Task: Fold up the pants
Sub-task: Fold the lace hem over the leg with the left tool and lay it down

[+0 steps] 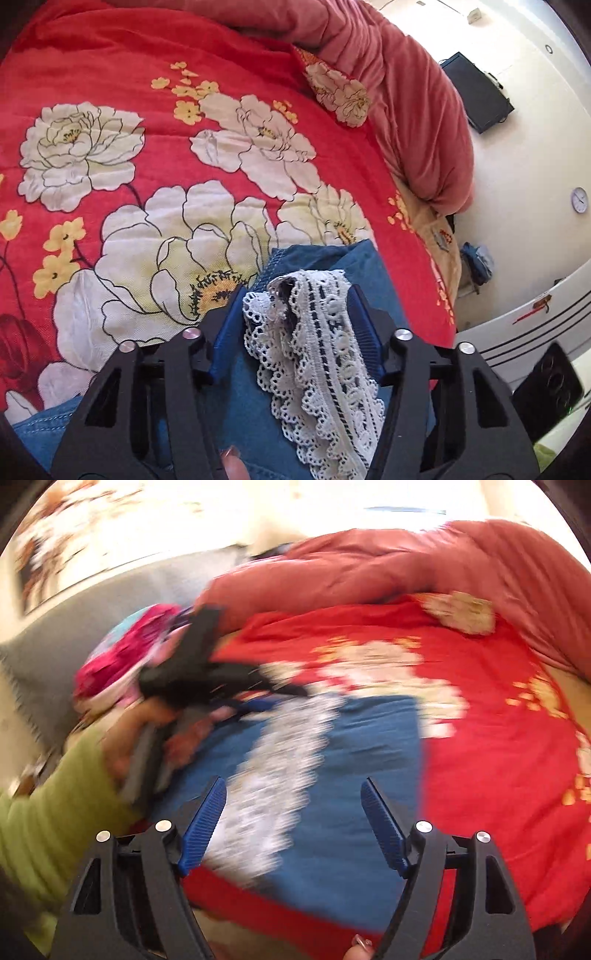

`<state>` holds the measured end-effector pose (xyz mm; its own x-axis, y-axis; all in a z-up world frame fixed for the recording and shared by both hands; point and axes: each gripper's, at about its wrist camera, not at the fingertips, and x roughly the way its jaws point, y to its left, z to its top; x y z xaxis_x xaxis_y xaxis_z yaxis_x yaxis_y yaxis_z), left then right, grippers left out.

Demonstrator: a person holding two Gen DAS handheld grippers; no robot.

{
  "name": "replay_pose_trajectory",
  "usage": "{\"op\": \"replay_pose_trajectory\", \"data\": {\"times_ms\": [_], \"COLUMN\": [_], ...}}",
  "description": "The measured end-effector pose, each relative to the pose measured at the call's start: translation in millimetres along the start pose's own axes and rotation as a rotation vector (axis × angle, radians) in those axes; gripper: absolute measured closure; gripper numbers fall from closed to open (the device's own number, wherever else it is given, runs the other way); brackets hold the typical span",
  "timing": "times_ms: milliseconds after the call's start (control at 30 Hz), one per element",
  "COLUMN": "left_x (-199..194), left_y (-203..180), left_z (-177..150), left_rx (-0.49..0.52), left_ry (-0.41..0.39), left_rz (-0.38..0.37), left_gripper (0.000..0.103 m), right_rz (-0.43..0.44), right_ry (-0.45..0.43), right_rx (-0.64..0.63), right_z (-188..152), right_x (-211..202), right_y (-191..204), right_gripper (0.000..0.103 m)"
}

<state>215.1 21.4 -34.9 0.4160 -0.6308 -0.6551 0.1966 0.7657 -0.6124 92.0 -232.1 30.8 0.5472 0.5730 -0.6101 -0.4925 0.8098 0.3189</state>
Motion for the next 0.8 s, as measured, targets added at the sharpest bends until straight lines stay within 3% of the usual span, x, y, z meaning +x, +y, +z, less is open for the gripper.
{"op": "replay_pose_trajectory", "data": {"times_ms": [67,167,233,333,500,567,667,800], "left_x": [5.2,1.5,-5.8,-18.9,-20.4,-8.3,-5.7,-24.7], "left_y": [2.9,7.0,4.9,-1.0,-2.1,6.3,7.6,5.7], "left_z": [-1.2,-1.7,-1.0,0.0,-1.7,-3.6,-4.5,-6.7], "left_rx": [-0.009,-0.039,-0.036,-0.015,0.054,0.039,0.044,0.048], "left_ry": [0.01,-0.003,-0.02,-0.046,-0.046,-0.019,-0.016,-0.06], "left_rz": [0.026,-0.001,-0.017,-0.025,0.119,0.137,0.149,0.152], "left_gripper": [0.078,0.089,0.09,0.09,0.09,0.087,0.08,0.073], "right_rz": [-0.039,-0.086,-0.113,-0.109,-0.149,-0.19,-0.228,-0.199], "right_ry": [0.025,0.096,0.131,0.159,0.198,0.214,0.2,0.134], "right_rx": [0.052,0.121,0.161,0.208,0.12,0.074,0.015,0.041], "right_z": [7.4,17.3,24.9,34.9,35.0,30.6,26.6,22.5], "right_x": [13.4,45.5,65.3,88.6,116.1,122.1,119.5,93.7], "right_y": [-25.3,-60.0,-79.0,-95.5,-89.6,-85.9,-80.3,-79.4], "right_gripper": [0.029,0.029,0.029,0.029,0.029,0.029,0.029,0.029]}}
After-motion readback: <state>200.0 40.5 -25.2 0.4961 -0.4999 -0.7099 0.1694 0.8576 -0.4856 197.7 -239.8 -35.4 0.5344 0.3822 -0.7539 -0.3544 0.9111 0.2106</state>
